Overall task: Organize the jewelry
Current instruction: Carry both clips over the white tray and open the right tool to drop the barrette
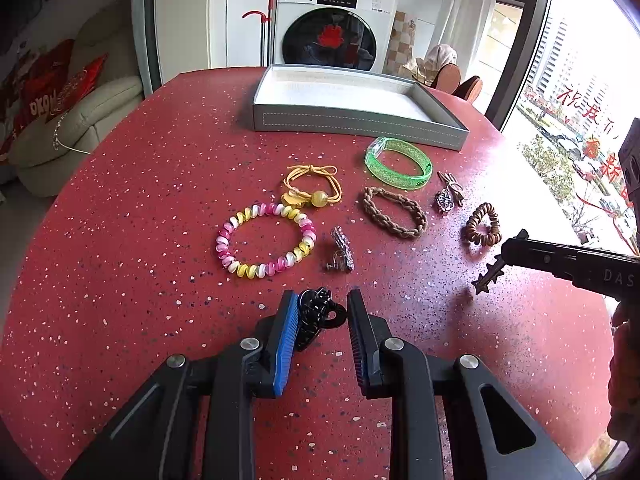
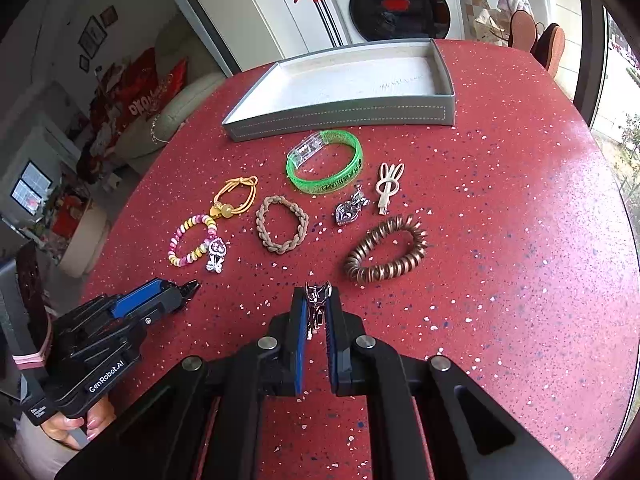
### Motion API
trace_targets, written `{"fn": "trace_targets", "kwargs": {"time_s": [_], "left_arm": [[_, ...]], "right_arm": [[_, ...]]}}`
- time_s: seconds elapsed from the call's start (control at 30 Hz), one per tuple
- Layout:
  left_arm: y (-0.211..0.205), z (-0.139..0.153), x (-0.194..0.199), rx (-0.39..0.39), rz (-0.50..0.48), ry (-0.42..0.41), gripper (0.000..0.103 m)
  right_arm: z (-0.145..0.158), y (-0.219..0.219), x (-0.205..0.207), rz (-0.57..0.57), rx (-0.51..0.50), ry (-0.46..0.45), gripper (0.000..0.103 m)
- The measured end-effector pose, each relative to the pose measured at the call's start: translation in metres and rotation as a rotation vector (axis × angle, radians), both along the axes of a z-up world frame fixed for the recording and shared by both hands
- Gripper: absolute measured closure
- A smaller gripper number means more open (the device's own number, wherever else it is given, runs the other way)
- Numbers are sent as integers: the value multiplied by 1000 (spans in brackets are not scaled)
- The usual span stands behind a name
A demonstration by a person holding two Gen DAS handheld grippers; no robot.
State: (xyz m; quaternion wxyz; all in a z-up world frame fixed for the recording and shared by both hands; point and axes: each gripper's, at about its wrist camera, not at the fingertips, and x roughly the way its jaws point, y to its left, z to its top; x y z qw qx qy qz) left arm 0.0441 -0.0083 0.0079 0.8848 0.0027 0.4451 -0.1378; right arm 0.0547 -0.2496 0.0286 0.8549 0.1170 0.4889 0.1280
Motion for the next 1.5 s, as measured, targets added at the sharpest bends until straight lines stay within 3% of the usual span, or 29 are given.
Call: {"fn": "trace_targets", "kwargs": {"time_s": [0.47, 0.77, 1.0, 1.27, 1.5], "left_arm": [[-2, 28, 9, -55, -4, -35, 60], [-18, 69, 58, -70, -19, -102, 60], [-39, 91, 122, -67, -21, -133, 60], [-59, 83, 213, -26, 2, -125, 60], [-79, 42, 272, 50, 8, -87, 60]], "right_arm": [[26, -17, 21, -25, 27, -55, 93], [59, -25, 71, -15, 39, -106, 94], [69, -36, 138, -26, 41, -105, 94], [48, -51, 222, -46, 45, -31, 94], [1, -66, 270, -74, 121, 87, 94]]}}
